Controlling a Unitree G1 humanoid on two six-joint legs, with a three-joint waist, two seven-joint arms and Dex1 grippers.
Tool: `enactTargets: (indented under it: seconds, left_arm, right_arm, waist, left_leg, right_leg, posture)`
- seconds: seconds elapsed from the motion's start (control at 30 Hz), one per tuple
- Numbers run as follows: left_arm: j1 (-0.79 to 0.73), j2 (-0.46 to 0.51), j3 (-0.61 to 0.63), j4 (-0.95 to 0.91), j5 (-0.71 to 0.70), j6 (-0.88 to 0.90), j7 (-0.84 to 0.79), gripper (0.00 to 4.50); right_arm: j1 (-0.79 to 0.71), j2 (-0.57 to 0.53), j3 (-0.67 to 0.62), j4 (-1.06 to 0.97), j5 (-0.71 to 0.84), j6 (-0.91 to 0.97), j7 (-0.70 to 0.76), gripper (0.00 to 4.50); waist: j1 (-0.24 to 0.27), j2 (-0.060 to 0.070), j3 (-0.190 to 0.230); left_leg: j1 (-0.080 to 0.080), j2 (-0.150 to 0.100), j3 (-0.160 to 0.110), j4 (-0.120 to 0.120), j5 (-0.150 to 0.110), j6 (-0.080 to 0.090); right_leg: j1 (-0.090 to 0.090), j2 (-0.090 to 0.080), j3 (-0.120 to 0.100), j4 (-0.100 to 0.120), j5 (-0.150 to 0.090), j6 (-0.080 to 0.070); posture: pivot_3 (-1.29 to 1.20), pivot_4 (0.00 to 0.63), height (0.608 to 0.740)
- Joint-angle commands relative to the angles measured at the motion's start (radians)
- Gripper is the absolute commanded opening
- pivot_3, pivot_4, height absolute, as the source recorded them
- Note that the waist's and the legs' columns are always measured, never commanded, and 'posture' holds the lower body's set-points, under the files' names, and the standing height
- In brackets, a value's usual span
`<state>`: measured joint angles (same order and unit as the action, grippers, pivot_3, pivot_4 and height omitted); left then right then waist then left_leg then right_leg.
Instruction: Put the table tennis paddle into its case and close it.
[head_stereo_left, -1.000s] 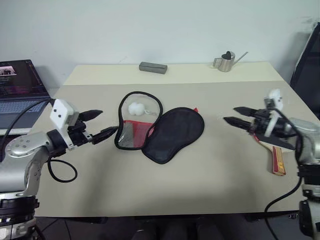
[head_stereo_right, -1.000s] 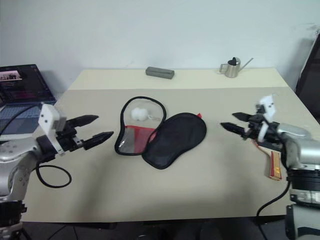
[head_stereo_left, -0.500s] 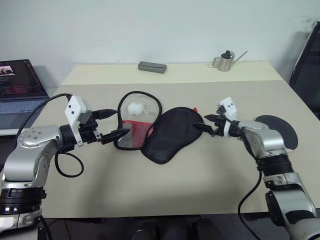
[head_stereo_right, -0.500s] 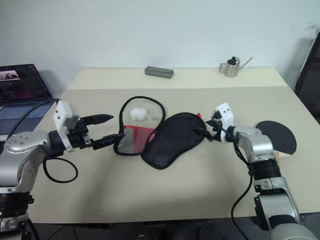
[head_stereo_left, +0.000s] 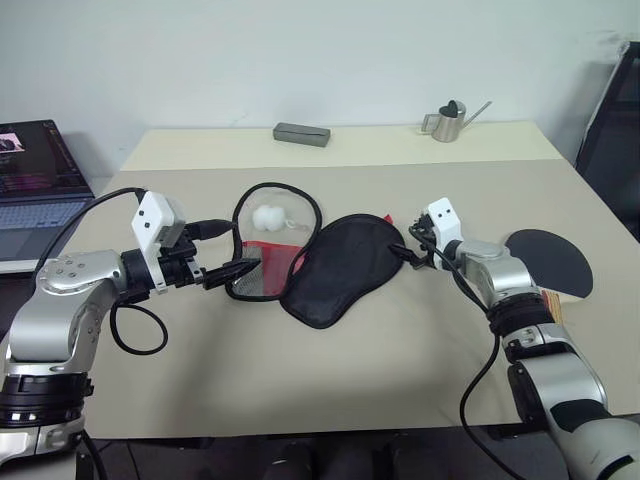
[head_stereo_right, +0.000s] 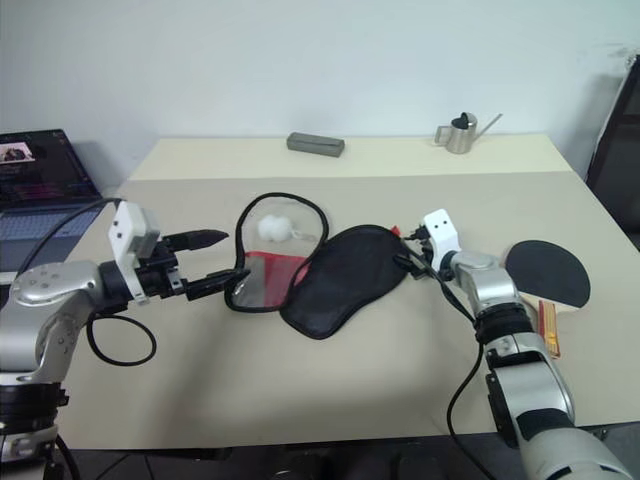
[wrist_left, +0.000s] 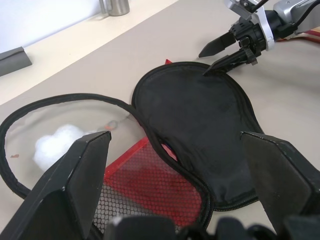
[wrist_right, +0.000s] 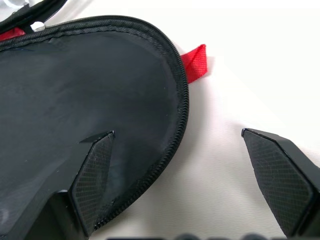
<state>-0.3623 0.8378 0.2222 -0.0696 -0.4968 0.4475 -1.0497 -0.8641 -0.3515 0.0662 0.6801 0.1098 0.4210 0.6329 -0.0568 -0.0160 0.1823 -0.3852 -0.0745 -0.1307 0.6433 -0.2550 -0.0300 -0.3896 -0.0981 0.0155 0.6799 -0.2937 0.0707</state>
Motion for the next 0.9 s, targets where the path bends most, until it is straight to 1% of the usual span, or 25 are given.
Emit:
enactTargets:
  seconds: [0.03,0.17,0.2,0.27,0.37,0.53,0.7,0.73,0.8,0.9]
  left_arm:
    - [0.000,0.005,0.017,-0.019,0.000,-0.022,0.006,4.50]
    - [0.002,0.001,0.013,-0.019,0.004,-0.027,0.010,4.50]
    - [0.002,0.000,0.013,-0.019,0.004,-0.029,0.011,4.50]
    - [0.003,-0.001,0.013,-0.017,0.005,-0.031,0.012,4.50]
    - [0.007,-0.002,0.017,-0.018,0.004,-0.034,0.017,4.50]
    - [0.019,-0.003,0.025,-0.020,0.005,-0.040,0.024,4.50]
    - [0.037,0.002,0.033,-0.028,0.004,-0.042,0.026,4.50]
    - [0.039,0.002,0.033,-0.028,0.005,-0.043,0.027,4.50]
    - [0.039,0.001,0.031,-0.027,0.004,-0.045,0.025,4.50]
    - [0.035,0.000,0.028,-0.025,0.001,-0.044,0.021,4.50]
  right_arm:
    - [0.007,0.014,0.023,-0.101,0.003,0.021,0.039,4.46]
    - [0.033,0.025,0.044,-0.152,-0.012,0.039,0.045,4.46]
    - [0.036,0.027,0.047,-0.158,-0.016,0.042,0.043,4.30]
    - [0.040,0.029,0.052,-0.165,-0.024,0.044,0.036,3.85]
    - [0.040,0.036,0.037,-0.179,-0.012,0.047,0.029,2.83]
    - [0.066,0.028,0.005,-0.249,0.021,0.057,0.032,2.83]
    - [0.132,0.004,-0.067,-0.416,0.097,0.188,0.028,2.83]
    - [0.153,-0.003,-0.071,-0.450,0.102,0.211,0.022,2.99]
    - [0.189,-0.008,-0.075,-0.513,0.108,0.260,0.002,3.45]
    - [0.208,0.003,-0.086,-0.557,0.115,0.317,-0.043,4.48]
  waist:
    - [-0.002,0.000,0.000]
    - [-0.002,0.000,0.000]
    - [-0.001,0.000,0.000]
    - [-0.001,0.000,0.000]
    - [-0.001,0.000,0.000]
    - [0.000,0.000,0.000]
    - [0.002,0.000,0.000]
    - [0.003,0.000,0.000]
    - [0.004,0.000,0.000]
    - [0.000,0.000,0.000]
  left_leg:
    - [0.000,0.000,0.000,0.000,0.000,0.000]
    - [0.000,0.001,-0.001,0.000,0.000,0.000]
    - [0.000,0.001,-0.001,0.000,0.000,0.000]
    - [0.000,0.000,-0.001,0.000,0.000,0.000]
    - [0.000,0.000,-0.001,0.000,0.000,0.000]
    - [0.000,0.001,-0.001,0.000,0.000,0.000]
    - [0.000,0.001,-0.001,0.000,-0.001,-0.001]
    - [0.000,0.001,-0.001,0.000,-0.001,0.000]
    - [0.000,0.001,-0.002,0.000,-0.002,0.002]
    - [0.000,0.001,-0.001,0.000,-0.002,0.002]
  right_leg:
    - [0.000,0.000,0.000,0.000,0.000,0.000]
    - [0.000,0.001,0.000,0.000,0.000,0.000]
    - [0.000,0.001,0.000,0.000,0.000,0.000]
    - [0.000,0.001,0.000,0.000,0.000,0.000]
    - [0.000,0.001,0.000,0.000,0.000,0.000]
    - [0.000,0.001,0.000,0.000,0.000,0.000]
    - [0.000,0.001,0.000,0.000,0.000,0.000]
    - [0.000,0.001,0.000,0.000,0.000,0.000]
    - [0.000,0.001,0.000,0.000,0.000,0.000]
    - [0.000,0.001,0.000,0.000,0.000,0.000]
  posture:
    - [0.00,0.150,0.740]
    - [0.00,0.150,0.740]
    - [0.00,0.150,0.740]
    - [0.00,0.150,0.740]
    - [0.00,0.150,0.740]
    - [0.00,0.150,0.740]
    - [0.00,0.150,0.740]
    - [0.00,0.150,0.740]
    - [0.00,0.150,0.740]
    - [0.00,0.150,0.740]
